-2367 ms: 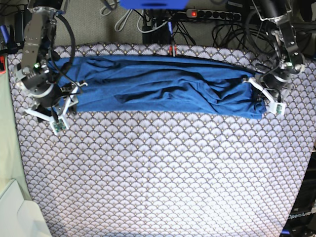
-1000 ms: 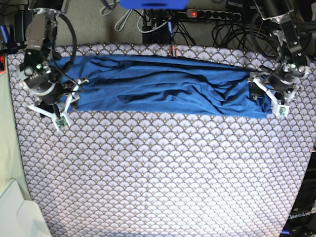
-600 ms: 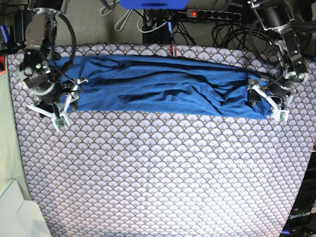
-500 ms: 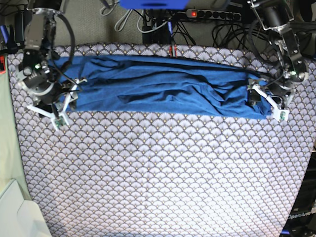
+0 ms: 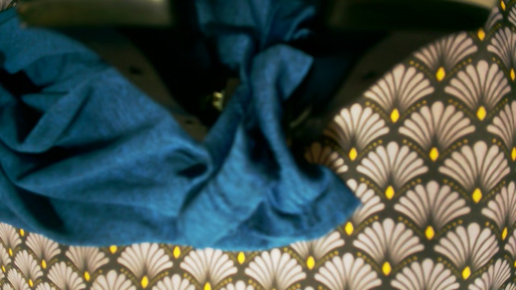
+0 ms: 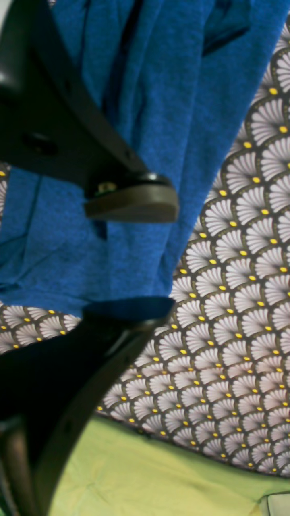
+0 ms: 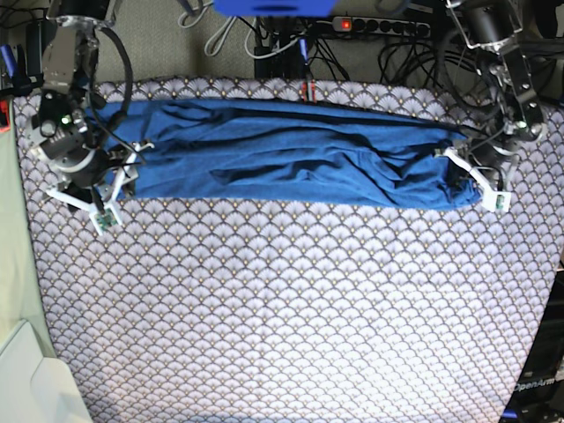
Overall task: Fold the T-shirt properly
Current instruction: 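Grasp the strip end with the left gripper and tuck it inward, then lift the strip end with the left gripper and fold it toward the right gripper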
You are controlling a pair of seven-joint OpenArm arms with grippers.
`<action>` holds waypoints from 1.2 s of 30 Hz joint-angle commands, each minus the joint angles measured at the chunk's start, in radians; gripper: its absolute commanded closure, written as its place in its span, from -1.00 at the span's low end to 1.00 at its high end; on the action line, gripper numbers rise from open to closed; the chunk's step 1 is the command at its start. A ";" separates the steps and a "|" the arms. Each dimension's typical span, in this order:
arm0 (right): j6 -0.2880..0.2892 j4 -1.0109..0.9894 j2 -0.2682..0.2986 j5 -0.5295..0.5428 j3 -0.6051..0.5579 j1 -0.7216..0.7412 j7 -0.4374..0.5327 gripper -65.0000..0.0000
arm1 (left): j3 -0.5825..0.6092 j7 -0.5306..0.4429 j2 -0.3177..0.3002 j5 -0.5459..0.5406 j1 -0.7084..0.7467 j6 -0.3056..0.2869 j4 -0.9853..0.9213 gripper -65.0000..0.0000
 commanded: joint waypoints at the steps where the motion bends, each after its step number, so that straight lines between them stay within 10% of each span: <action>1: 0.000 0.015 0.006 0.006 0.003 0.014 0.020 0.07 | 0.000 0.032 -0.012 0.029 0.005 0.013 0.003 0.93; 15: 0.000 0.015 0.005 0.006 0.003 0.014 0.020 0.07 | 0.003 0.035 0.052 0.068 0.008 0.027 0.253 0.99; 31: 0.000 0.018 0.002 0.006 0.003 0.014 0.020 0.07 | 0.368 0.082 0.362 0.804 0.068 0.030 0.509 0.99; 36: 0.000 0.018 0.002 0.006 0.003 0.014 0.018 0.07 | 0.609 0.085 0.362 0.842 0.149 0.237 0.535 0.99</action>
